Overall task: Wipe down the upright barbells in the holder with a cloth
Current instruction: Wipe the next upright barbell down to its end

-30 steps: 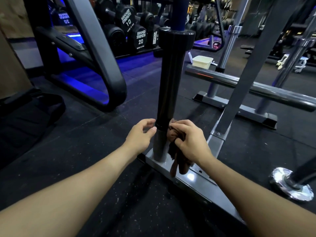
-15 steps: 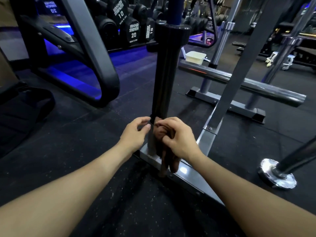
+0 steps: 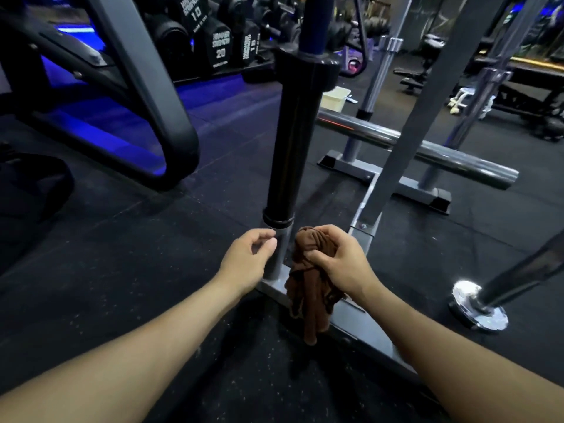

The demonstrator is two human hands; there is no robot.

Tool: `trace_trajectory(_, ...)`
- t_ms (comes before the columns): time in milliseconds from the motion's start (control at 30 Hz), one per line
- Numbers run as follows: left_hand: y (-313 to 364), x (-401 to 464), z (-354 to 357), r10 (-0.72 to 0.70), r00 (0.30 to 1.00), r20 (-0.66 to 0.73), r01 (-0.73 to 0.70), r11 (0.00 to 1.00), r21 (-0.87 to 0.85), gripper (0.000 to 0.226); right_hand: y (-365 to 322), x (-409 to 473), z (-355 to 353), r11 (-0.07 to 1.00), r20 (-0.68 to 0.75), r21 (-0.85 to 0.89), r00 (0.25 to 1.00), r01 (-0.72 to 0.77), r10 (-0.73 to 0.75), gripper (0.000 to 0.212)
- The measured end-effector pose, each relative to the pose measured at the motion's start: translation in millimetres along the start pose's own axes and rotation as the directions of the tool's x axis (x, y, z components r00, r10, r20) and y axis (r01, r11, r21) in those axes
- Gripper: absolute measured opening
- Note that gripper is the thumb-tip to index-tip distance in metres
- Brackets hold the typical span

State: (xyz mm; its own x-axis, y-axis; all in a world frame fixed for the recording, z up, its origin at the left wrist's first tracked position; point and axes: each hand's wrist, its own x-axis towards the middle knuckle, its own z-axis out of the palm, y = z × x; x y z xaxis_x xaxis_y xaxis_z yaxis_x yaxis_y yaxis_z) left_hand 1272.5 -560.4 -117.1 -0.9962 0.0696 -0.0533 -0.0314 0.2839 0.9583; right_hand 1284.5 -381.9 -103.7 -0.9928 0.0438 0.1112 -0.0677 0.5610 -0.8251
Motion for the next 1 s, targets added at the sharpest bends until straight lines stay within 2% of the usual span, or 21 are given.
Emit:
trace_trajectory(100,20.4,-11.0,-20.4,-0.082,0.995,-0.051,0.085,0.994,0.065,0.024,-26.4,7.2,8.4,0.999,0.127,-0.037,0.992,0.005,0.0,0.031)
trace_trajectory(267,68.1,-40.5,-60.1,-0.216,0.968,-0.131,0.227,0.971,0.077,0.024,-102.4,2.9,3.2,0.997,0.274,-0.074,0.961,-0.018,0.038,0.035)
trace_trajectory(400,123.9,-69.1,-100.2,-0.304,0.938,-0.167,0.311,0.95,0.018,0.025,-177.2,-3.1,-15.4,0.998,0.321,-0.042,0.946,-0.04,0.052,0.036)
trace_trajectory(500,184.9,-88.1,-140.5,-0.371,0.91,-0.187,0.373,0.927,-0.022,0.013,-250.4,-4.8,-42.0,0.998,0.349,-0.052,0.935,-0.041,0.056,0.039)
trace_trajectory(567,234.3,-97.5,-170.3,-0.402,0.891,-0.213,0.399,0.915,-0.057,0.013,-304.7,-2.6,-64.4,0.998,0.356,-0.048,0.933,-0.03,0.045,0.04)
trace_trajectory(800,425.3,-119.2,-257.5,-0.418,0.869,-0.266,0.377,0.906,-0.19,0.017,-505.3,7.4,-163.7,1.0,0.327,-0.009,0.945,0.015,-0.011,0.033)
trace_trajectory(1000,587.0,-125.7,-294.3,-0.255,0.951,-0.175,0.231,0.962,-0.146,0.015,-638.7,8.9,-255.1,0.998,0.213,0.018,0.975,0.059,-0.061,0.028)
